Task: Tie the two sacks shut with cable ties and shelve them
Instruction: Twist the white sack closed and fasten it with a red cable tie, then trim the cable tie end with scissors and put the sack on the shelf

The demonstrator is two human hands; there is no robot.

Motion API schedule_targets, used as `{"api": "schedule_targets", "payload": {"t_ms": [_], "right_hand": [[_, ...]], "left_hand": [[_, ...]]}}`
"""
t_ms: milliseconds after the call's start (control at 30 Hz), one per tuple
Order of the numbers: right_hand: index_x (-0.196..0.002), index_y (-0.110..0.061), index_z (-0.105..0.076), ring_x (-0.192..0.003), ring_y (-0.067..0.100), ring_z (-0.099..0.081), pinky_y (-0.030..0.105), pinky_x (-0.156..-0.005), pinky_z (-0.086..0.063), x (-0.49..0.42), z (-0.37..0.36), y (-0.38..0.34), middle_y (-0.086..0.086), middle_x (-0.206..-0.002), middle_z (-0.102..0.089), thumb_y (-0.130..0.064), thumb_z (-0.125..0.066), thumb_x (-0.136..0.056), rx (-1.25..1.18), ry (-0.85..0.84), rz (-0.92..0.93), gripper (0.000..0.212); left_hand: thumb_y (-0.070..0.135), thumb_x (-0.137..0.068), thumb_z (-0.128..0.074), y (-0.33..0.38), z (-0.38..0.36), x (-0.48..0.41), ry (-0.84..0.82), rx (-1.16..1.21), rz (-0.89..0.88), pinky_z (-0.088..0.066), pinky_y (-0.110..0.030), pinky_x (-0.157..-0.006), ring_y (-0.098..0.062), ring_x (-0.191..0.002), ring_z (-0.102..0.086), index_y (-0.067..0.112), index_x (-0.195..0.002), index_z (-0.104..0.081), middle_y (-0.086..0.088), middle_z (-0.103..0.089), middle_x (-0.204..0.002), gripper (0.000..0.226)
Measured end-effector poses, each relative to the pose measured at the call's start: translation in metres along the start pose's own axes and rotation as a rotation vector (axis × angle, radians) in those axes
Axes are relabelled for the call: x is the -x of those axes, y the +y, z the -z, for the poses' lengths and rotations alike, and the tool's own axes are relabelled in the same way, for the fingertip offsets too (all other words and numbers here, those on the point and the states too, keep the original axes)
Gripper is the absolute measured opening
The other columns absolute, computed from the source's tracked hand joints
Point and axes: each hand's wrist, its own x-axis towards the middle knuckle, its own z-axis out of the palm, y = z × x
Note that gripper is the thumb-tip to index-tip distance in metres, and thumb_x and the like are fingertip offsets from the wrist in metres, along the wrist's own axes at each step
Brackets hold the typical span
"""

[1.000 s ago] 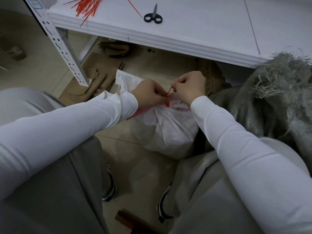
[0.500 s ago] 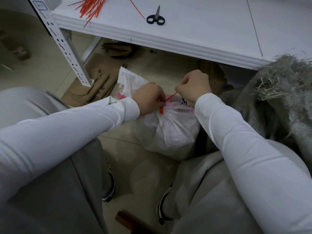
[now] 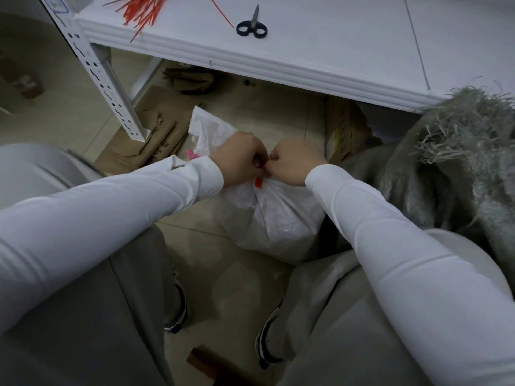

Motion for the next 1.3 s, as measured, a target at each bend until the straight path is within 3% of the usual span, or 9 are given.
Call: {"api": "schedule_targets", "payload": {"t_ms": [133,233,567,700,800,900,1000,1100,1300], "right_hand": [[-0.051,-0.016,-0.04,-0.054,0.021,-0.04,0.031,-0.05,-0.024,0.003,-0.004,-0.006,0.002,-0.055,-0.041,-0.027,-0.051,-0.091,-0.209,0.013,-0.003,0.042],[-0.05,-0.015,-0.039,-0.053,0.02,-0.039,0.03,-0.051,-0.026,0.008,-0.006,-0.008,0.003,-0.053,-0.041,-0.023,-0.05,-0.09,-0.25,0.057,0.009,0.042],[-0.051,-0.013,-0.045,-0.059,0.024,-0.044,0.032,-0.052,-0.03,0.01,-0.003,-0.005,0.003,-0.055,-0.043,-0.021,-0.054,-0.089,-0.366,0.102,-0.069,0.04],[-0.074,-0.002,-0.068,-0.077,0.036,-0.062,0.044,-0.071,-0.051,0.008,0.006,0.003,0.017,-0.074,-0.063,-0.026,-0.056,-0.089,-0.399,0.093,-0.143,0.031],[-0.08,-0.001,-0.071,-0.067,0.029,-0.06,0.037,-0.065,-0.05,0.011,0.009,0.002,0.017,-0.076,-0.067,-0.025,-0.054,-0.09,-0.526,0.134,-0.203,0.03],[-0.09,0.002,-0.069,-0.073,0.033,-0.067,0.049,-0.077,-0.057,0.01,0.012,-0.003,0.019,-0.085,-0.072,-0.025,-0.052,-0.091,-0.723,0.245,-0.265,0.032],[-0.069,-0.015,-0.058,-0.08,0.034,-0.069,0.053,-0.081,-0.056,0.011,0.017,-0.006,0.013,-0.085,-0.07,-0.025,-0.046,-0.094,-0.85,0.336,-0.297,0.029],[-0.069,-0.021,-0.053,-0.079,0.031,-0.069,0.052,-0.082,-0.056,0.011,0.021,-0.01,0.009,-0.083,-0.068,-0.027,-0.043,-0.097,-0.901,0.396,-0.307,0.031],[-0.094,0.002,-0.064,-0.09,0.041,-0.065,0.057,-0.081,-0.054,0.01,0.025,-0.012,0.021,-0.096,-0.067,-0.019,-0.044,-0.095,-0.871,0.509,-0.356,0.029]], "left_hand": [[0.02,-0.083,-0.066,0.001,0.005,0.006,0.013,0.055,0.001,-0.045,-0.032,-0.068,-0.022,-0.065,-0.056,0.018,-0.059,-0.055,-0.003,-0.06,-0.065,0.026],[0.021,-0.084,-0.065,-0.001,0.006,0.011,0.021,0.08,-0.009,-0.049,-0.037,-0.071,-0.024,-0.068,-0.058,0.006,-0.064,-0.064,-0.009,-0.064,-0.07,0.025],[0.034,-0.087,-0.062,-0.012,-0.001,0.009,0.001,0.007,-0.053,-0.046,-0.033,-0.081,-0.018,-0.087,-0.055,0.02,-0.069,-0.061,-0.003,-0.064,-0.081,0.024],[0.028,-0.089,-0.061,-0.012,0.01,0.007,-0.031,0.015,-0.074,-0.045,-0.037,-0.089,-0.022,-0.095,-0.059,0.011,-0.09,-0.073,-0.006,-0.07,-0.091,0.021],[0.026,-0.088,-0.062,-0.012,0.014,0.008,0.014,-0.007,-0.065,-0.046,-0.034,-0.091,-0.021,-0.093,-0.061,0.013,-0.099,-0.074,-0.004,-0.071,-0.099,0.021],[0.027,-0.088,-0.061,-0.01,0.01,0.007,0.007,-0.025,-0.063,-0.049,-0.037,-0.088,-0.019,-0.091,-0.061,0.015,-0.097,-0.074,-0.002,-0.071,-0.097,0.02],[0.028,-0.089,-0.06,-0.008,0.009,0.005,0.031,0.0,-0.02,-0.051,-0.034,-0.082,-0.018,-0.085,-0.061,0.016,-0.091,-0.072,-0.001,-0.07,-0.091,0.017],[0.029,-0.088,-0.062,-0.008,0.011,0.002,0.061,0.079,0.04,-0.051,-0.031,-0.078,-0.017,-0.082,-0.062,0.016,-0.088,-0.07,-0.001,-0.069,-0.088,0.015],[0.033,-0.083,-0.067,-0.01,0.014,-0.003,0.08,0.025,0.06,-0.051,-0.036,-0.082,-0.017,-0.089,-0.06,0.017,-0.074,-0.065,0.0,-0.07,-0.088,0.019]]}}
